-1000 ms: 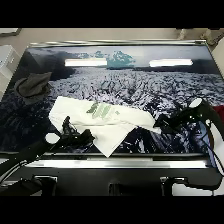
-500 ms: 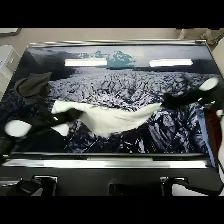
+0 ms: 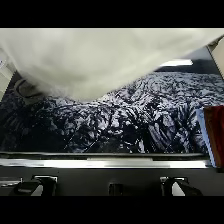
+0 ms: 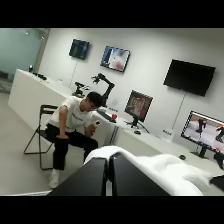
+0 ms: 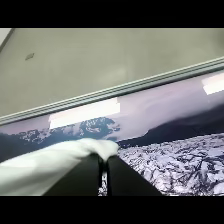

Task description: Fold the clothes and pants, and hang the long-sleeved shirts on hangers.

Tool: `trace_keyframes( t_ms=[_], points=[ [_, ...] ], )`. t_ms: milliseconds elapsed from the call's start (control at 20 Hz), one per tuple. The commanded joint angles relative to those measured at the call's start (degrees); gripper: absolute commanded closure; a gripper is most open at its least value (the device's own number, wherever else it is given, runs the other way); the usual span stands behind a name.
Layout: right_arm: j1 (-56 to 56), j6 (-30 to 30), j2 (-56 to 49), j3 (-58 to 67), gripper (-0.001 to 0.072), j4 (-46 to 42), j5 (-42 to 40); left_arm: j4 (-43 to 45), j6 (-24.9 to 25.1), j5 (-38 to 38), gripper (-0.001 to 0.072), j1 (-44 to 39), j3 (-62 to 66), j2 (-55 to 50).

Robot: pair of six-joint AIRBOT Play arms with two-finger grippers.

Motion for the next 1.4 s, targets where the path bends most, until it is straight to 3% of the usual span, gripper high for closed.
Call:
trace_keyframes(
  t_ms=[0, 200, 350, 500, 750, 1000, 1350],
  points=[
    [-0.4, 3.1, 5.9, 1.8, 0.0675, -9.2, 10.5, 1.8, 0.2, -6.1, 0.0688, 0.7, 1.5, 0.3],
    [-0.4, 4.2, 5.7, -1.5, 0.0675, -13.9, 28.6, 11.1, 0.1, -7.8, 0.0688, 0.7, -4.4, -0.1],
    [-0.4, 4.3, 7.3, -19.8, 0.0675, -12.0, 33.9, 12.9, -0.9, -13.3, 0.0688, 0.5, -16.7, -1.1],
    [-0.4, 4.1, 10.8, -44.2, 0.0675, -11.6, 25.5, 12.2, -0.9, -10.3, 0.0688, -3.5, -37.0, -1.3],
    [-0.4, 4.7, 11.2, -71.3, 0.0673, -11.6, 4.3, 3.6, -0.9, 7.0, 0.0687, -13.8, -64.1, -4.7],
    [-0.4, 5.4, 11.3, -76.7, 0.0673, -13.5, -4.5, -0.4, -0.9, 9.6, 0.0686, -19.0, -69.4, -10.8],
    [-0.4, 7.4, 11.3, -76.7, 0.0662, -13.3, -8.7, -0.8, -0.8, 10.5, 0.0686, -19.3, -67.3, -10.8]
  ],
)
